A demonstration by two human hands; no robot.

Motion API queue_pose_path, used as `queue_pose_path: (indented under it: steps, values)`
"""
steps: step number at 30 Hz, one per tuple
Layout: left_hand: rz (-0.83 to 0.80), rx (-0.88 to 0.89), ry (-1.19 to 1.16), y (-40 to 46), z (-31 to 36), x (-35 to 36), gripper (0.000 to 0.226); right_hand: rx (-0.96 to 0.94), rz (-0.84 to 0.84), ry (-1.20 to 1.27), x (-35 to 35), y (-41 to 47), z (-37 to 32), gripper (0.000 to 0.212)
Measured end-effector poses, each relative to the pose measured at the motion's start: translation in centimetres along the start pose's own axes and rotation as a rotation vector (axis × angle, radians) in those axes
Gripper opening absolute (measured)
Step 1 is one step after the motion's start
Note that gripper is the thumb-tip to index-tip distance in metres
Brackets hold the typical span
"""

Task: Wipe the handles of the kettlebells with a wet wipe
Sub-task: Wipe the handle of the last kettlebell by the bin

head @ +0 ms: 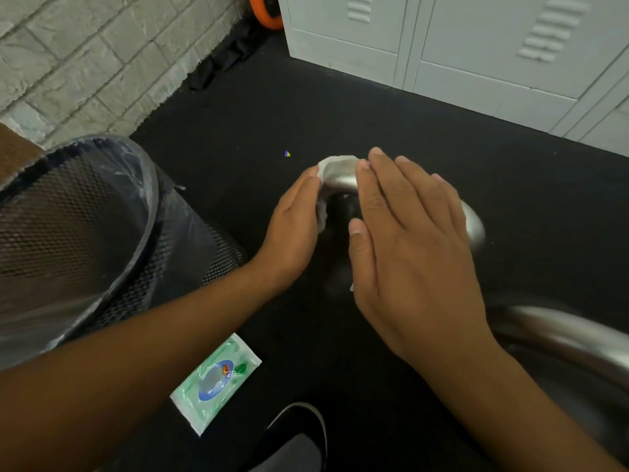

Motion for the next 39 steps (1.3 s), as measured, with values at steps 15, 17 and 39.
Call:
queue_pose_path:
  steps: [15,17,39]
  values:
    - [-0.026,-0.113,-0.127,0.0,-1.0,0.2,0.033,0.002,-0.020,-0.029,0.1,-0.2,-0.1,0.060]
    - [-0.022,-0.123,-0.154,-0.8,-1.9,0.1,0.034,-0.005,-0.033,-0.027,0.3,-0.2,0.0,0.061]
    - [-0.024,0.000,-0.098,-0.4,-0.7,0.2,0.035,0.005,-0.008,-0.031,0.3,-0.4,-0.1,0.062]
Point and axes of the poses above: each hand's wrist, its own y-axis towards the middle knuckle, its own x-axis out of the palm, z = x × y, the point moved 10 cm from there along y, towards the middle knuckle, and after that the axes turned 7 degrees about -y, right-handed, at the moved point
